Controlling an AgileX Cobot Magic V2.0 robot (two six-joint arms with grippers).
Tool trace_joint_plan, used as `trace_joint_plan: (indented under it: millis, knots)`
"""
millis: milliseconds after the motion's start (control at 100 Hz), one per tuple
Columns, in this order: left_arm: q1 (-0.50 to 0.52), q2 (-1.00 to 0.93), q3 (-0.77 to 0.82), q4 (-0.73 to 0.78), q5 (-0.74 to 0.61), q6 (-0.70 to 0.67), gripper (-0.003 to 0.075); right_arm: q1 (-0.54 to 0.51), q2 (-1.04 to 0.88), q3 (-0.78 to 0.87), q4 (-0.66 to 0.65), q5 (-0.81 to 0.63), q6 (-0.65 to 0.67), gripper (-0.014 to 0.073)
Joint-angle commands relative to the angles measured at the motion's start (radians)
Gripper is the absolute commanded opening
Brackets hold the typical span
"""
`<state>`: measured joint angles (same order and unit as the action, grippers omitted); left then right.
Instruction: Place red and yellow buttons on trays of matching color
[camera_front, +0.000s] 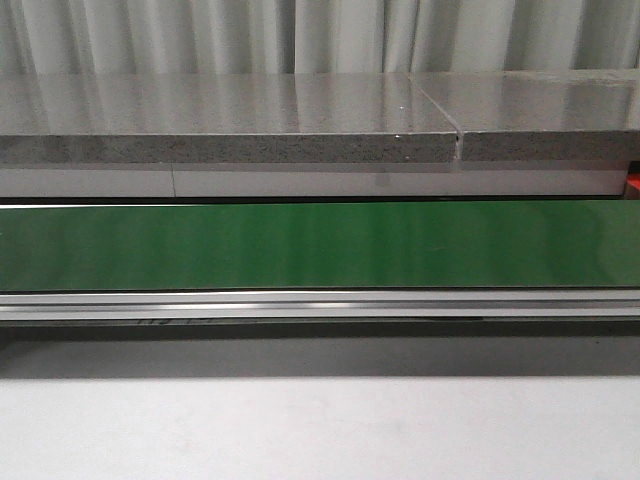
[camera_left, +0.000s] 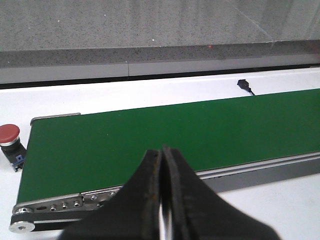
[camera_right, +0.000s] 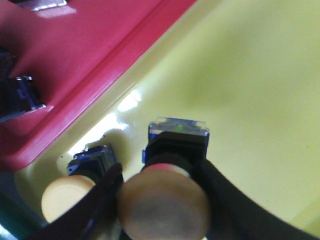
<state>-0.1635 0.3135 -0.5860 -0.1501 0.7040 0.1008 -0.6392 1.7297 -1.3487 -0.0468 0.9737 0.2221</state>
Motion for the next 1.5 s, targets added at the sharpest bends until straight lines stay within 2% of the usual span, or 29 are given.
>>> trace_joint_plan:
  millis: [0, 260, 340, 410, 530, 600, 830, 950, 1120, 1220, 1270, 1390, 1490]
  knots:
    - [-0.007, 0.009, -0.027, -0.018, -0.076, -0.008, -0.0021, -0.009, -0.002, -0.024, 0.009, -0.030, 0.003, 0.0015]
    - [-0.007, 0.009, -0.027, -0.018, -0.076, -0.008, -0.0021, -0.009, 0.066, -0.024, 0.024, -0.060, 0.003, 0.0020]
    - [-0.007, 0.009, -0.027, -0.018, -0.076, -0.008, -0.0021, -0.009, 0.079, -0.024, 0.036, -0.049, 0.003, 0.0057]
    - [-0.007, 0.009, -0.027, -0.018, -0.076, -0.008, -0.0021, -0.009, 0.088, -0.024, 0.047, -0.048, 0.001, 0.0148]
    - [-0.007, 0.009, -0.027, -0.018, -0.076, -0.008, -0.0021, -0.009, 0.088, -0.024, 0.047, -0.053, 0.001, 0.0405]
    - [-0.007, 0.009, -0.027, -0.018, -0.076, -0.008, -0.0021, -0.009, 0.087, -0.025, 0.047, -0.054, 0.001, 0.0490]
    - [-0.007, 0.009, -0.027, -0.018, -0.076, -0.008, -0.0021, -0.009, 0.040, -0.026, 0.038, -0.077, 0.001, 0.0498]
    - [-0.007, 0.009, -0.027, -0.018, -0.076, -0.008, -0.0021, -0.009, -0.018, -0.026, 0.004, -0.083, 0.001, 0.0498]
    - [-0.007, 0.009, -0.027, -0.018, -0.076, -0.008, -0.0021, 0.000, -0.117, -0.026, 0.026, -0.088, 0.001, 0.0498]
    - [-0.007, 0.009, -0.027, -0.018, -0.076, -0.008, -0.0021, 0.034, -0.180, -0.026, 0.027, -0.086, -0.001, 0.0424]
    - [-0.007, 0.009, -0.027, -0.018, -0.076, -0.008, -0.0021, 0.057, -0.210, -0.026, 0.027, -0.085, -0.001, 0.0342]
    - [-0.007, 0.009, -0.027, -0.018, -0.076, -0.008, -0.0021, 0.113, -0.278, -0.026, 0.027, -0.085, -0.018, 0.0080]
    - [-0.007, 0.009, -0.027, -0.018, -0.076, -0.008, -0.0021, 0.174, -0.330, -0.026, 0.027, -0.075, -0.019, -0.0069]
